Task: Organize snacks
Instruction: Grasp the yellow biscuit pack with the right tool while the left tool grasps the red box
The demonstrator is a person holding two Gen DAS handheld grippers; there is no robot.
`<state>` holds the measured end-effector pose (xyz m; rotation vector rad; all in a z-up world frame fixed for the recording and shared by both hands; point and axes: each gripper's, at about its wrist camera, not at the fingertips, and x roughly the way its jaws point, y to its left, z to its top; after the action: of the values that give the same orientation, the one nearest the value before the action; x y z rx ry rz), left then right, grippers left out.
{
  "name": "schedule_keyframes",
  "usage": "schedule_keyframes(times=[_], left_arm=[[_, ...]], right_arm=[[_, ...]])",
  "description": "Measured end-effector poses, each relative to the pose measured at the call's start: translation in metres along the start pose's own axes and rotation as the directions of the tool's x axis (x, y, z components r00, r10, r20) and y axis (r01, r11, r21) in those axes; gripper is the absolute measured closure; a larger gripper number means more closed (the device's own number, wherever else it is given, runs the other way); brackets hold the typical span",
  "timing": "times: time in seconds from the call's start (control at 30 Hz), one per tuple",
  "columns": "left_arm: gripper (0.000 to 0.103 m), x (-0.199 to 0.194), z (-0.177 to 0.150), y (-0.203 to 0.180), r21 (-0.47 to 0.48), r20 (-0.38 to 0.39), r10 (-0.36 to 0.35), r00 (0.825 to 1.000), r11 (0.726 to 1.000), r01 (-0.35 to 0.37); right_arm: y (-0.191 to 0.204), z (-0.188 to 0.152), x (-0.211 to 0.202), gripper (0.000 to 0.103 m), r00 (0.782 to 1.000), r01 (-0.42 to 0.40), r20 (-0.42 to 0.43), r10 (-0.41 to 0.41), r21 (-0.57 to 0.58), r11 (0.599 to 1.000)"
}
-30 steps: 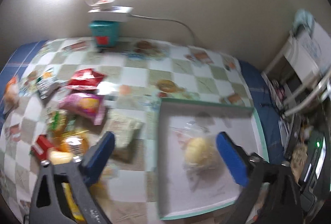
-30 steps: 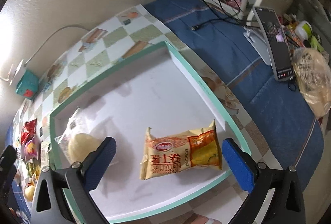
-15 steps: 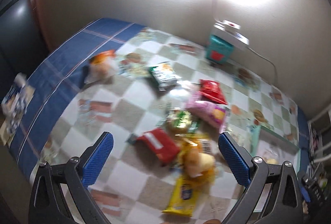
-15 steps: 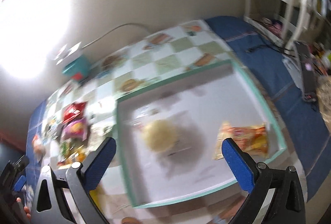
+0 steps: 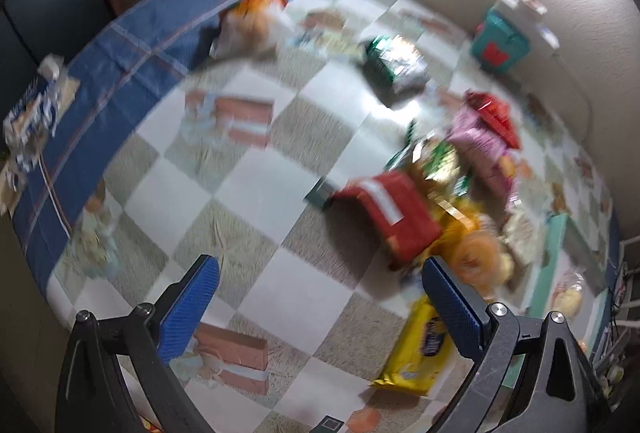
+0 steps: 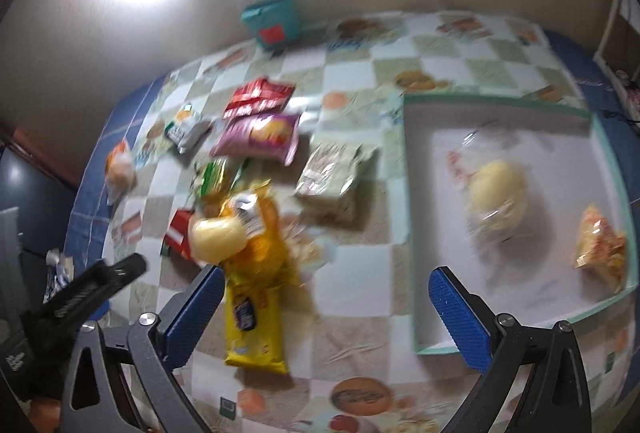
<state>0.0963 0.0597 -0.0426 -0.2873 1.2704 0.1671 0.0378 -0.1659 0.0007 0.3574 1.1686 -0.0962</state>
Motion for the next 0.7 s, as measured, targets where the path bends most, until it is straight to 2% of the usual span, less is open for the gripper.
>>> schedule_keyframes(times=[0.1, 0.27, 0.4, 0.7], left_arm=[[0.002, 0.016, -0.003, 0.004, -0.033, -0.066, -0.010, 0.998, 0.999, 0.008], [0.002, 0.029, -0.002, 0.009, -0.059, -0.098, 0.013, 0.995, 0.998, -0.019], [0.002, 0.032, 0.002, 0.016, -0.087, -0.102, 0.012, 0.995, 0.996, -0.021], [0.002, 0.031, 0.009, 0.024, -0.124, -0.092, -0.020, 0.996, 0.992, 0.008]], right_arm=[[0.007, -0.006, 0.016, 0.000, 0.999, 0.000, -0.047, 0.000, -0.004, 1.000], [0.016, -0.019, 0.047, 0.000, 0.990, 0.014, -0.142, -0.018, -0.025, 1.000], [0.025, -0.025, 0.062, 0.000, 0.983, 0.006, -0.186, -0.014, -0.043, 0.999], [0.053, -0.040, 0.091, 0.000, 0.972, 0.041, -0.223, -0.074, -0.147, 0.988]])
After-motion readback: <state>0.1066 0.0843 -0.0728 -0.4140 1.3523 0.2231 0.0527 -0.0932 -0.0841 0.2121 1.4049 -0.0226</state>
